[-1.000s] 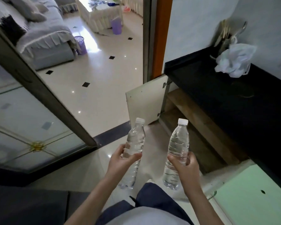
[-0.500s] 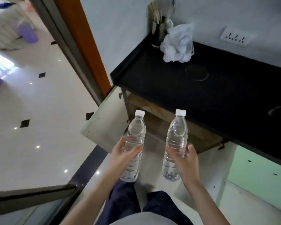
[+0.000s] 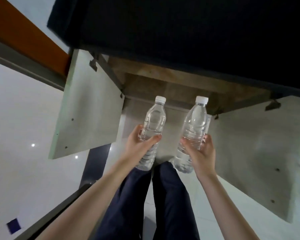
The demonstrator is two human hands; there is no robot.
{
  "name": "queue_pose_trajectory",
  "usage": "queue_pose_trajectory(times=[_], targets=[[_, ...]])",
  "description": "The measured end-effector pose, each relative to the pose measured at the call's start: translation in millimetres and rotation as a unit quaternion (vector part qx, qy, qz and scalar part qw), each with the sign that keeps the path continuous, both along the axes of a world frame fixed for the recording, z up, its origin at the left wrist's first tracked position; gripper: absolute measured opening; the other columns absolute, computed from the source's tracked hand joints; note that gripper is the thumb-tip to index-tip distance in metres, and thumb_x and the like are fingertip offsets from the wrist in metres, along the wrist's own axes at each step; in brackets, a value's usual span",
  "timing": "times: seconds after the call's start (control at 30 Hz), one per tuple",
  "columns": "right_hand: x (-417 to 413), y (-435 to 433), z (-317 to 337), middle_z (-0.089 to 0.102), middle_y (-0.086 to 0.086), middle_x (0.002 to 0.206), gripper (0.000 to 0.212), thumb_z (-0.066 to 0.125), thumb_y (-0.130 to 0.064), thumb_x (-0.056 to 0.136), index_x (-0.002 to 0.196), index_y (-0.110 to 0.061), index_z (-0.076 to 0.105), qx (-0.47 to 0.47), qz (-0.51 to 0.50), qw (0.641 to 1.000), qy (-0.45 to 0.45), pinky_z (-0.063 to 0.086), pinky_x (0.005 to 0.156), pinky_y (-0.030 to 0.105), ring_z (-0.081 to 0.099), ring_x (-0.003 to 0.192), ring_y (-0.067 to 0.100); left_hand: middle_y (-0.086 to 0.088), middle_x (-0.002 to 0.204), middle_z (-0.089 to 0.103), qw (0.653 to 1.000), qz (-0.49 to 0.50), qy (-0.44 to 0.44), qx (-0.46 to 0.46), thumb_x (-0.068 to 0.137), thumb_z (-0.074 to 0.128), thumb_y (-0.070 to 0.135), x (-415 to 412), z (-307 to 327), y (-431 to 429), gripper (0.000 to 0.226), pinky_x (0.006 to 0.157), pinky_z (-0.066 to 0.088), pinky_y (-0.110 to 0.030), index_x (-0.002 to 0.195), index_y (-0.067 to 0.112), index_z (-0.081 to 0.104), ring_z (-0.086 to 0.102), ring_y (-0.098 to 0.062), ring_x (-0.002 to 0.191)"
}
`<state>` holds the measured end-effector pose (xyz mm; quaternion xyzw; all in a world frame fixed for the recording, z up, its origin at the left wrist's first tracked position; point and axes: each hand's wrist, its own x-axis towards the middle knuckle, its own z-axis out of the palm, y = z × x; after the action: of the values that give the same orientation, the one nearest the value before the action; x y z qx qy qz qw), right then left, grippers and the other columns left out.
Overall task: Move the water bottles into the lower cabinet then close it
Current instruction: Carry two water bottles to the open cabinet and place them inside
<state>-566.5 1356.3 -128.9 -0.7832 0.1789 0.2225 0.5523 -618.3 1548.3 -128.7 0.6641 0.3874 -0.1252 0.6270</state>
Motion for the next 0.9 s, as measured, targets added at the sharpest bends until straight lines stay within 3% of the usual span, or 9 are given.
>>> queue_pose_trajectory(times=[0.13,0.2,0.33,0.47,0.53,0.6,0.67,0.77,0.9], targets=[[16,7,-101,0.073,0.001,0.091,0.041,0.085,-0.024,0.074,0.106,-0.017,0.059,-0.021,0.016,0.999,0.017,0.055,0.069,0.028,0.072,0.079,0.017,0.005,0.081,0.072,1.0,-0.002,0.017,0.018,0.073,0.082,0.036,16,-103,9,0.034,0.061,0.048,-0.013,0.097,0.026,0.061,0.068,-0.006,0.071],[26,8,-156,0.072,-0.001,0.094,0.045,0.085,-0.024,0.074,0.108,-0.016,0.058,-0.033,0.023,0.999,0.02,0.055,0.069,0.023,0.071,0.081,0.015,0.004,0.084,0.073,1.0,0.002,0.017,0.021,0.072,0.083,0.035,24,-160,15,0.035,0.065,0.052,-0.018,0.098,0.024,0.062,0.07,-0.01,0.074],[54,8,-269,0.072,0.001,0.099,0.043,0.087,-0.025,0.072,0.104,-0.023,0.057,-0.038,0.034,0.999,0.007,0.055,0.078,0.032,0.071,0.087,0.021,0.008,0.086,0.074,1.0,0.001,0.003,0.017,0.07,0.084,0.038,48,-267,31,0.036,0.072,0.056,-0.028,0.099,0.031,0.064,0.071,-0.009,0.076],[96,14,-365,0.069,-0.005,0.098,0.045,0.085,-0.024,0.074,0.11,-0.021,0.057,-0.038,0.047,0.998,-0.024,0.047,0.071,0.02,0.068,0.084,0.012,0.008,0.087,0.073,0.999,-0.012,-0.027,0.031,0.072,0.082,0.043,80,-367,47,0.036,0.072,0.057,-0.029,0.1,0.032,0.063,0.072,-0.01,0.077],[115,17,-409,0.067,-0.008,0.095,0.044,0.084,-0.026,0.075,0.109,-0.02,0.057,-0.036,0.054,0.997,-0.045,0.044,0.066,0.016,0.066,0.083,0.008,0.005,0.086,0.074,0.998,-0.009,-0.05,0.029,0.075,0.082,0.04,97,-413,51,0.035,0.067,0.057,-0.026,0.101,0.025,0.064,0.072,-0.012,0.074],[129,18,-456,0.07,-0.005,0.097,0.044,0.084,-0.026,0.074,0.11,-0.018,0.06,-0.018,0.055,0.996,-0.062,0.048,0.068,0.022,0.069,0.086,0.014,0.004,0.081,0.074,0.997,-0.012,-0.069,0.031,0.077,0.081,0.033,115,-455,55,0.028,0.058,0.053,-0.017,0.097,0.02,0.066,0.071,-0.007,0.068],[143,21,-498,0.072,-0.001,0.101,0.048,0.086,-0.03,0.071,0.112,-0.019,0.062,-0.007,0.06,0.995,-0.076,0.051,0.07,0.028,0.07,0.089,0.018,0.002,0.083,0.075,0.995,-0.018,-0.09,0.031,0.074,0.084,0.033,133,-494,57,0.032,0.058,0.055,-0.02,0.097,0.017,0.067,0.072,-0.009,0.07],[164,26,-542,0.072,-0.001,0.098,0.052,0.089,-0.035,0.068,0.111,-0.021,0.063,-0.013,0.074,0.99,-0.118,0.051,0.069,0.028,0.071,0.086,0.017,-0.002,0.088,0.076,0.991,-0.03,-0.127,0.04,0.058,0.085,0.046,160,-538,60,0.05,0.072,0.059,-0.037,0.097,0.02,0.069,0.074,-0.02,0.081],[186,31,-562,0.073,0.0,0.092,0.039,0.085,-0.021,0.074,0.107,-0.018,0.065,0.024,0.074,0.987,-0.141,0.048,0.065,0.024,0.071,0.081,0.016,0.005,0.088,0.076,0.984,-0.038,-0.164,0.051,0.072,0.085,0.037,194,-558,56,0.035,0.063,0.055,-0.021,0.098,0.02,0.07,0.073,-0.01,0.08]])
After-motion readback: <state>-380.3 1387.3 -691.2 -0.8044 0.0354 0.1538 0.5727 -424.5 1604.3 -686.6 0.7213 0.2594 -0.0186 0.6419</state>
